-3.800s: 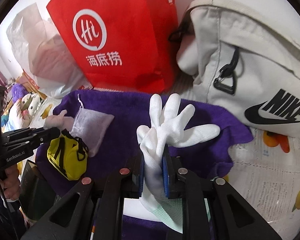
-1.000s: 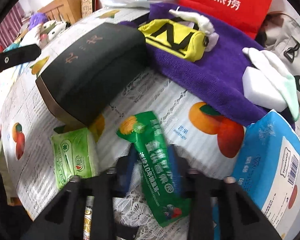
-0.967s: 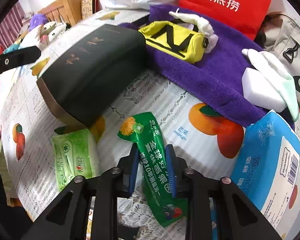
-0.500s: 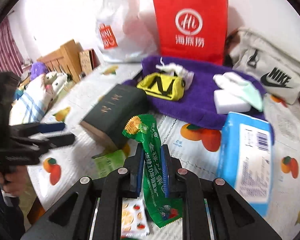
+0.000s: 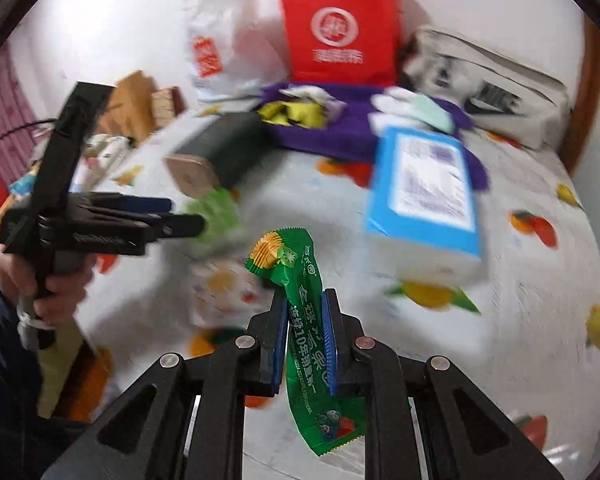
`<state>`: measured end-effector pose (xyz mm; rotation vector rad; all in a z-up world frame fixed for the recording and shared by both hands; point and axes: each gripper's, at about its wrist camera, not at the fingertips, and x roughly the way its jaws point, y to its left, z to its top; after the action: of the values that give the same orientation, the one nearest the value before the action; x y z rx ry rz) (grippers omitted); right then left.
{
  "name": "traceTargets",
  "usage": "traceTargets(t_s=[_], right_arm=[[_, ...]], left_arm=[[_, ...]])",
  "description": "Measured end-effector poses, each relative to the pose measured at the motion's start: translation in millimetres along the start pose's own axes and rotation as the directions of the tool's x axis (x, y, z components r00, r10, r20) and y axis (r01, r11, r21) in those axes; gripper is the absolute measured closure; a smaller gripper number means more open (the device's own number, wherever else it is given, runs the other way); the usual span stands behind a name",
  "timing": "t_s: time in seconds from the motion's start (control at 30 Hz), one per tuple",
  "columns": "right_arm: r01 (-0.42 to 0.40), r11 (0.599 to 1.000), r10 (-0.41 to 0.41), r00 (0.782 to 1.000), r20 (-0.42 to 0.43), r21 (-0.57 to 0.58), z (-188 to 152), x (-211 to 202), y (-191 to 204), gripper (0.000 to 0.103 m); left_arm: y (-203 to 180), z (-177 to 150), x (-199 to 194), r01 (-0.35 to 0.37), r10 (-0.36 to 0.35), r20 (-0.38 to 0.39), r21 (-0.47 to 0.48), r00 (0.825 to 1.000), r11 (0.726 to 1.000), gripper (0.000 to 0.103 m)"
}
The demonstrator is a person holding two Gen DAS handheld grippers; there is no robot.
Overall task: Organize soft objects
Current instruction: 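Grasp the green wipes packet with the left gripper while the right gripper holds the snack packet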
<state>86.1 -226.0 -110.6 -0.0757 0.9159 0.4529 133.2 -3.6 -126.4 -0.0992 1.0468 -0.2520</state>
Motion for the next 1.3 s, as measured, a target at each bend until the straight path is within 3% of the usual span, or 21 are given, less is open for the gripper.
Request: traceTargets(t_s=[0.23, 0.6, 1.1, 1.3], right_arm=[[0.045, 0.993, -0.042, 0.999, -0.024, 0.111, -8, 21, -45, 0.087], [-0.010, 0.995, 0.013, 1.000, -0.028, 0.102, 1, 47, -49, 0.087], [-0.021, 0.996, 0.025, 0.999, -0.040, 0.088, -5, 46, -32, 0.087], [-0.006, 0.993, 0.011, 0.999, -0.036, 0.122, -13, 41, -32, 0.087]], left_arm=[[-9, 3, 16, -0.061, 0.062, -0.008, 0.048, 0.998, 0.997, 0.026], [-8, 7, 27, -0.028, 0.028, -0.003, 0.060, 1.000, 0.998, 0.025], [4, 0, 8, -0.007, 0.006, 0.043, 0.007, 0.999, 1.000, 0.051], [8, -8, -4, -0.004, 0.004, 0.060, -0.002, 0.998, 1.000, 0.054]])
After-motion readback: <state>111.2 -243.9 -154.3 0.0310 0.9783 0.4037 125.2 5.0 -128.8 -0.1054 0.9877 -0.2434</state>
